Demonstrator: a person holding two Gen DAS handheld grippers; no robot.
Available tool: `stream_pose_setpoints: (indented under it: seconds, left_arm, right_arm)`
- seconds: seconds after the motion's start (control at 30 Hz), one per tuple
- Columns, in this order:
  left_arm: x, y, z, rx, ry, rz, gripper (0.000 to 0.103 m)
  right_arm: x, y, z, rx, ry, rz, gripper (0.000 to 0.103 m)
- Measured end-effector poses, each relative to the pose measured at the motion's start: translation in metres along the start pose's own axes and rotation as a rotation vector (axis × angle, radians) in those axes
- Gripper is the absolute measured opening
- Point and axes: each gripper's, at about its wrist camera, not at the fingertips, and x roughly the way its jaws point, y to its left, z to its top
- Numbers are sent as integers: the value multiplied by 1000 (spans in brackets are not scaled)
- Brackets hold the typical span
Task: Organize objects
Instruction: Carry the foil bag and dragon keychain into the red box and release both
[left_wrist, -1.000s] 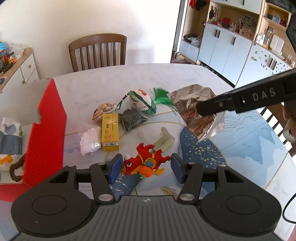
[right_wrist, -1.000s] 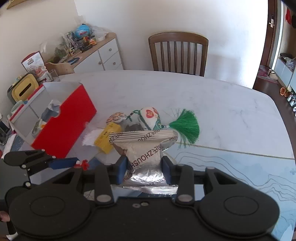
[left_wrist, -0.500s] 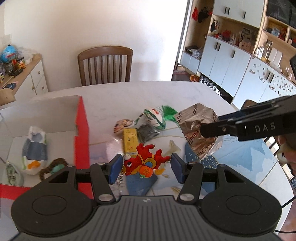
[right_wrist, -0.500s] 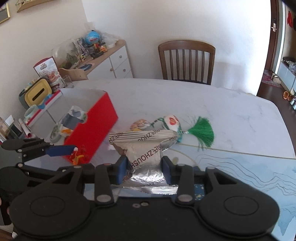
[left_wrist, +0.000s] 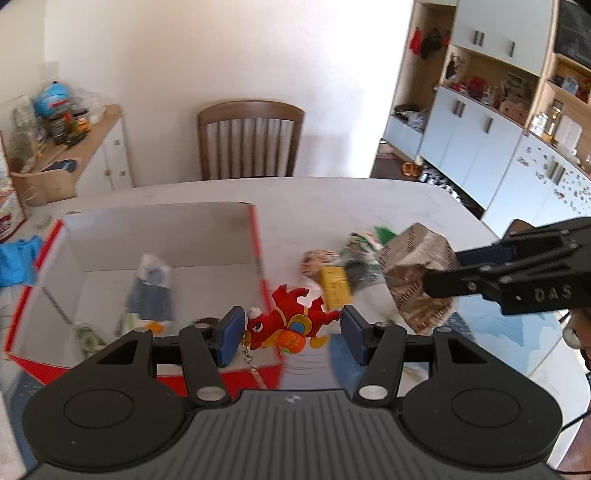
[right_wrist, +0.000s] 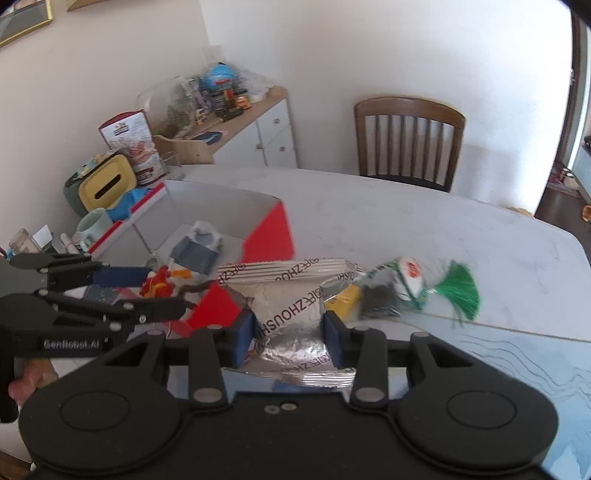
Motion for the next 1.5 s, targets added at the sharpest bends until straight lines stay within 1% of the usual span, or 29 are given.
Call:
stream_pose_setpoints:
  seconds: [0.37, 0.63, 0.83, 1.03, 1.07, 1.1, 1.2, 1.27, 1.33, 1.5]
  left_arm:
    - [-14, 78, 23, -26, -34, 110, 56]
    - [7, 127, 35, -30, -16, 202, 56]
    - [36, 152, 34, -15, 39, 247, 56]
    - [64, 169, 32, -3, 93, 282, 56]
    - [70, 171, 32, 4, 102, 284, 56]
    - [74, 171, 32, 10, 110, 286, 56]
    - [89, 173, 30, 34, 143, 296, 56]
    - [99, 173, 29, 43, 171, 294, 57]
    - [107, 174, 28, 47, 193, 291, 57]
    - [125, 176, 27, 61, 248, 286, 57]
  right_arm:
    - [34, 54, 27, -66, 3, 35, 39]
    - [71, 90, 45, -132, 20, 40, 40]
    - [104, 107, 52, -154, 50, 27, 40]
    - [130, 125, 56, -231, 78, 1, 40]
    - [134, 128, 57, -235, 85, 5, 39]
    - [138, 129, 57, -236, 94, 13, 35]
    - [149, 135, 57, -254, 114, 21, 32]
    - [158, 139, 55, -277, 135, 9, 31]
    - [164, 139, 53, -273, 147, 10, 32]
    - [168, 137, 48, -267, 166, 21, 36]
